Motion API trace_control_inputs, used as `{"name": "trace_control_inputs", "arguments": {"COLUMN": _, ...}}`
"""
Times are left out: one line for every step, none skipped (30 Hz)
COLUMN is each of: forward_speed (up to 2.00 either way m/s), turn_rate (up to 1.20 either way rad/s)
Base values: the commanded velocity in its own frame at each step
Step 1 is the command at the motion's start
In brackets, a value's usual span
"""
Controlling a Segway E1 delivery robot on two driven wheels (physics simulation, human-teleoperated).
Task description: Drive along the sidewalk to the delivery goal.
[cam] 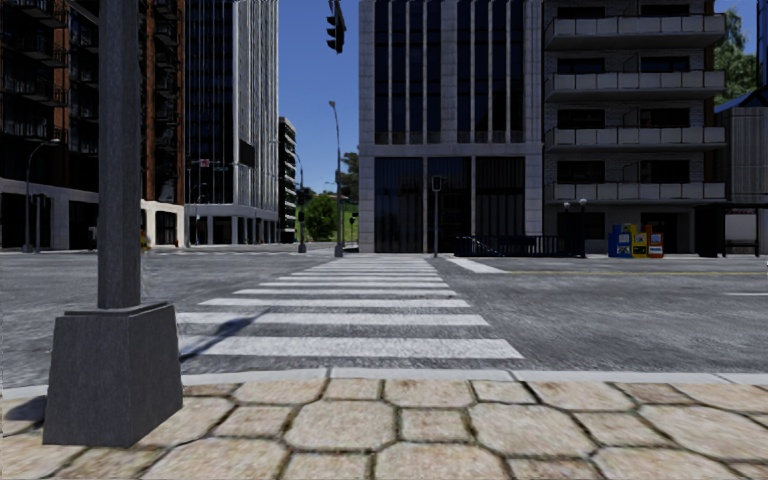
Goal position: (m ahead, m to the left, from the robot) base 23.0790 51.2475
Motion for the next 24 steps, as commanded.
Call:
{"name": "trace_control_inputs", "arguments": {"forward_speed": 2.00, "turn_rate": -0.25}}
{"name": "trace_control_inputs", "arguments": {"forward_speed": 2.00, "turn_rate": -0.25}}
{"name": "trace_control_inputs", "arguments": {"forward_speed": 2.00, "turn_rate": -0.25}}
{"name": "trace_control_inputs", "arguments": {"forward_speed": 2.00, "turn_rate": -0.12}}
{"name": "trace_control_inputs", "arguments": {"forward_speed": 2.00, "turn_rate": 0.00}}
{"name": "trace_control_inputs", "arguments": {"forward_speed": 2.00, "turn_rate": 0.00}}
{"name": "trace_control_inputs", "arguments": {"forward_speed": 2.00, "turn_rate": 0.00}}
{"name": "trace_control_inputs", "arguments": {"forward_speed": 2.00, "turn_rate": 0.00}}
{"name": "trace_control_inputs", "arguments": {"forward_speed": 2.00, "turn_rate": 0.00}}
{"name": "trace_control_inputs", "arguments": {"forward_speed": 2.00, "turn_rate": 0.00}}
{"name": "trace_control_inputs", "arguments": {"forward_speed": 2.00, "turn_rate": 0.00}}
{"name": "trace_control_inputs", "arguments": {"forward_speed": 2.00, "turn_rate": 0.00}}
{"name": "trace_control_inputs", "arguments": {"forward_speed": 2.00, "turn_rate": 0.00}}
{"name": "trace_control_inputs", "arguments": {"forward_speed": 2.00, "turn_rate": 0.00}}
{"name": "trace_control_inputs", "arguments": {"forward_speed": 2.00, "turn_rate": 0.00}}
{"name": "trace_control_inputs", "arguments": {"forward_speed": 2.00, "turn_rate": 0.00}}
{"name": "trace_control_inputs", "arguments": {"forward_speed": 2.00, "turn_rate": 0.00}}
{"name": "trace_control_inputs", "arguments": {"forward_speed": 1.99, "turn_rate": 0.00}}
{"name": "trace_control_inputs", "arguments": {"forward_speed": 1.96, "turn_rate": 0.00}}
{"name": "trace_control_inputs", "arguments": {"forward_speed": 1.96, "turn_rate": 0.00}}
{"name": "trace_control_inputs", "arguments": {"forward_speed": 1.95, "turn_rate": 0.00}}
{"name": "trace_control_inputs", "arguments": {"forward_speed": 1.88, "turn_rate": 0.00}}
{"name": "trace_control_inputs", "arguments": {"forward_speed": 1.76, "turn_rate": 0.00}}
{"name": "trace_control_inputs", "arguments": {"forward_speed": 1.76, "turn_rate": 0.00}}
